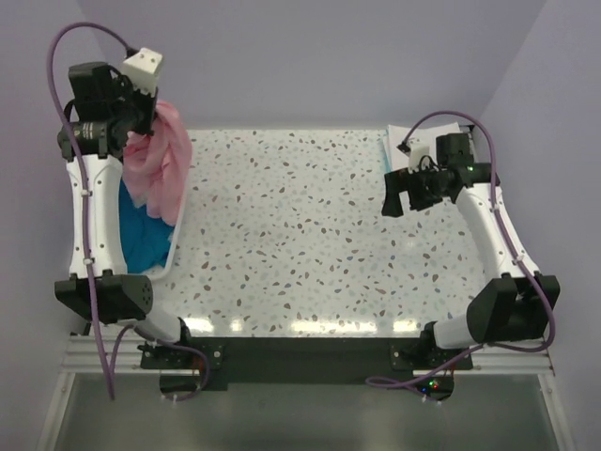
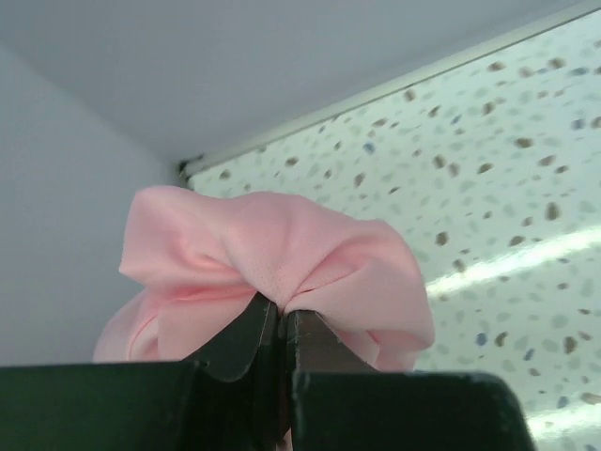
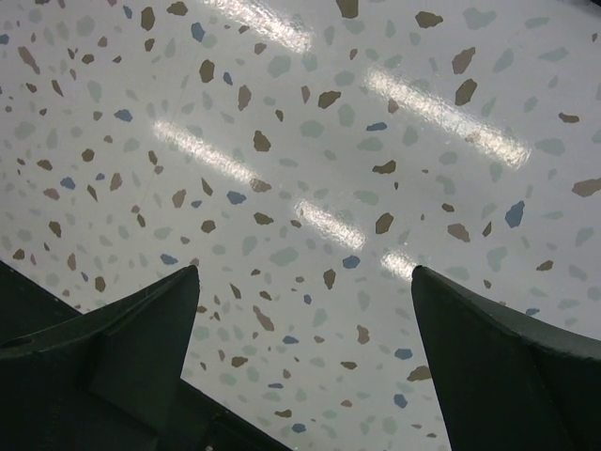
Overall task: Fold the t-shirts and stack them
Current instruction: Grab the tshirt from the pile, then move the tshirt to the center of the board
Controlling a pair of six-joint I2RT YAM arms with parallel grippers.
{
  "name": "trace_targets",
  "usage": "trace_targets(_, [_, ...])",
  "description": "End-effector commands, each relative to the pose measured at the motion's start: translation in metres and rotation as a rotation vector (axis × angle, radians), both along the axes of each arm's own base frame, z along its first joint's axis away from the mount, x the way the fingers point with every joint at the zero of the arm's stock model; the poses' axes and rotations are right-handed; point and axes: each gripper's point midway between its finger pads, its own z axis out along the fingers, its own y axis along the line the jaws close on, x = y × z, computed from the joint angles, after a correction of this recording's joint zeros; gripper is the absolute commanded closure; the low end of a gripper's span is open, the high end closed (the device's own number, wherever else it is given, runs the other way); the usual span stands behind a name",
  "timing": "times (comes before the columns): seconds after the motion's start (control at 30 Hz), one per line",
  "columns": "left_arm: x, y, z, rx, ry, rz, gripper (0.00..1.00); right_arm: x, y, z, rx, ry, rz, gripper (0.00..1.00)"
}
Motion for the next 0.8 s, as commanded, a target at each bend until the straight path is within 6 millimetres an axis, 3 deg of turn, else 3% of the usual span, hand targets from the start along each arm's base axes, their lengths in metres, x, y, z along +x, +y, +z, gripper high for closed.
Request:
trace_targets(0.0, [-0.007,-0.093,0.058,-0.06,-0.11,-0.26,1.0,0.002,-0.003,0.026,-0.004,-0.075,-0.013,0.01])
trace_targets(0.03, [-0.008,-0.106,0.069,-0.08,-0.131,-0.29,1.0,0.001,-0.003,0.028,-0.004,-0.083,-0.013,0.01])
trace_targets(0.07, [-0.014,-0.133,0.077,-0.102,-0.136,-0.367,1.0,0.001,-0.004,0.029,-0.009,-0.085,-0.015,0.01])
trace_targets(0.1, [-0.019,-0.167,0.099,-0.127,-0.181,-0.448,1.0,0.0,-0.005,0.029,-0.015,-0.086,-0.012,0.01])
trace_targets(0.2, [-0.044,-0.231,0.133,-0.225,-0.244,-0.621,1.0,-0.003,-0.007,0.031,-0.029,-0.096,-0.01,0.01])
trace_targets(0.27, [-0.059,-0.255,0.157,-0.307,-0.308,-0.732,1.0,-0.005,-0.008,0.033,-0.037,-0.1,-0.009,0.01])
trace_targets(0.37, [-0.075,-0.261,0.163,-0.401,-0.298,-0.762,0.98,-0.009,-0.01,0.038,-0.051,-0.104,0.006,0.01])
trace_targets(0.4, [-0.076,-0.254,0.148,-0.406,-0.256,-0.746,0.87,-0.011,-0.012,0.038,-0.063,-0.101,0.012,0.01])
trace_targets(0.43, [-0.076,-0.248,0.134,-0.413,-0.214,-0.733,0.69,-0.012,-0.013,0.039,-0.07,-0.106,0.014,0.01])
trace_targets(0.47, [-0.078,-0.241,0.112,-0.428,-0.146,-0.72,0.2,-0.012,-0.014,0.041,-0.077,-0.11,0.015,0.01])
trace_targets(0.5, [-0.07,-0.214,0.07,-0.438,-0.044,-0.625,0.06,-0.015,-0.015,0.04,-0.087,-0.107,0.027,0.01])
trace_targets(0.53, [-0.065,-0.195,0.041,-0.411,0.011,-0.571,0.0,-0.017,-0.017,0.04,-0.095,-0.104,0.032,0.02])
trace_targets(0.57, [-0.068,-0.177,0.009,-0.408,0.096,-0.53,0.0,-0.019,-0.018,0.037,-0.102,-0.094,0.04,0.01])
trace_targets(0.6, [-0.072,-0.144,-0.036,-0.407,0.182,-0.456,0.0,-0.025,-0.019,0.035,-0.111,-0.081,0.058,0.01])
trace_targets(0.67, [-0.076,-0.116,-0.07,-0.317,0.19,-0.421,0.0,-0.031,-0.021,0.028,-0.129,-0.053,0.078,0.01])
trace_targets(0.7, [-0.09,-0.11,-0.093,-0.275,0.216,-0.438,0.0,-0.037,-0.023,0.021,-0.143,-0.023,0.1,0.01])
trace_targets(0.77, [-0.106,-0.12,-0.109,-0.248,0.237,-0.506,0.0,-0.046,-0.029,0.009,-0.176,0.026,0.12,0.01])
